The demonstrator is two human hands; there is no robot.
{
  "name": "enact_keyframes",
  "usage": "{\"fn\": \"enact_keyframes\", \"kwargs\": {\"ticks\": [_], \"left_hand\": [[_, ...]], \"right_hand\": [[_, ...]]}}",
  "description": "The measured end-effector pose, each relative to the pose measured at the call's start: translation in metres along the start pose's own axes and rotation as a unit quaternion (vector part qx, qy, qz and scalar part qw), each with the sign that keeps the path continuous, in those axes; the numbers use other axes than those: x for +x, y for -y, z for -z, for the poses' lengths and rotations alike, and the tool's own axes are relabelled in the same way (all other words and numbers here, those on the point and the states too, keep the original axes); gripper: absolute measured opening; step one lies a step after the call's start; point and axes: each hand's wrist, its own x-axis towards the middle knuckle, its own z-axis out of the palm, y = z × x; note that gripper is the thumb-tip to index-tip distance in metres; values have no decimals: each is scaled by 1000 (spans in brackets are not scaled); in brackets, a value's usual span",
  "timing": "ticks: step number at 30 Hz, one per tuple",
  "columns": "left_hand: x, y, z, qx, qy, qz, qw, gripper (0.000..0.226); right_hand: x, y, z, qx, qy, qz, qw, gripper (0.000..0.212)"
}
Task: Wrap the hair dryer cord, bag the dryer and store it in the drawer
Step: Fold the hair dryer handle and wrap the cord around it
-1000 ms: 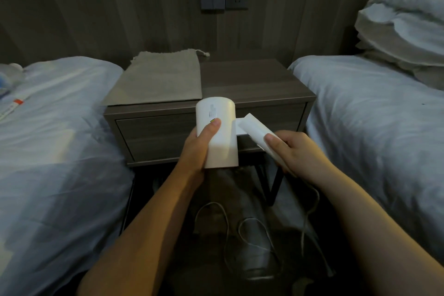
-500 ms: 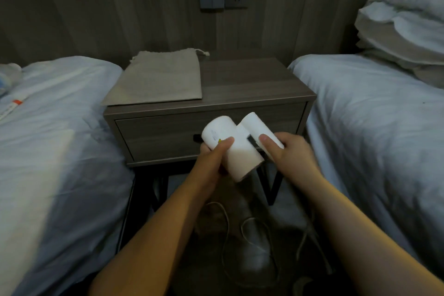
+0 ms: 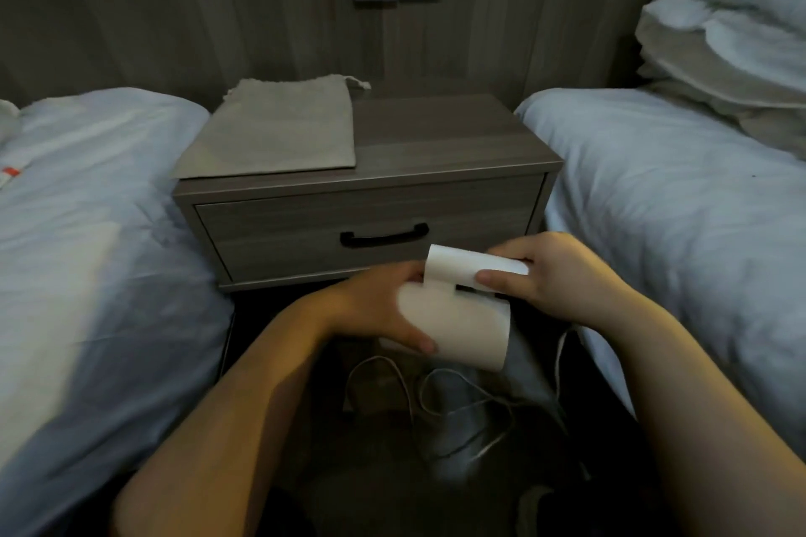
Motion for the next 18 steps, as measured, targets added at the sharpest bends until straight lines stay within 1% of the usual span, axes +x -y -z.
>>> {"fn": "enact_keyframes", "kwargs": {"ticks": [4, 7, 9, 10, 12, 13, 14, 16, 17, 18], "left_hand": [[-2, 5, 6, -56, -23, 3, 998, 79], [-7, 6, 11, -126, 18, 4, 992, 74], [-10, 7, 14, -147, 25, 1, 989, 67], [-10, 7, 15, -160, 13, -9, 987, 62], [-10, 6, 17, -200, -35, -27, 979, 45], [-11, 6, 19, -224, -57, -26, 973, 37], [-11, 5, 20, -247, -74, -21, 966, 34], [-11, 10, 22, -286, -93, 4, 954, 44], [-11, 12, 22, -311, -103, 25, 945, 49], [-12, 13, 23, -344, -114, 49, 931, 50]], "right_hand": [[-1, -1, -3, 51, -22, -2, 998, 22], [-1, -2, -2, 80, -24, 4, 996, 18], [0, -2, -2, 93, -27, 3, 995, 16], [0, -3, -4, 98, -32, -1, 995, 16], [3, -4, -7, 118, -64, -20, 991, 13], [6, -5, -9, 139, -96, -29, 985, 12], [8, -7, -10, 165, -133, -38, 977, 12], [14, -12, -7, 221, -200, -58, 953, 21], [16, -15, -5, 261, -218, -76, 937, 26], [17, -17, -3, 318, -222, -95, 917, 28]]}}
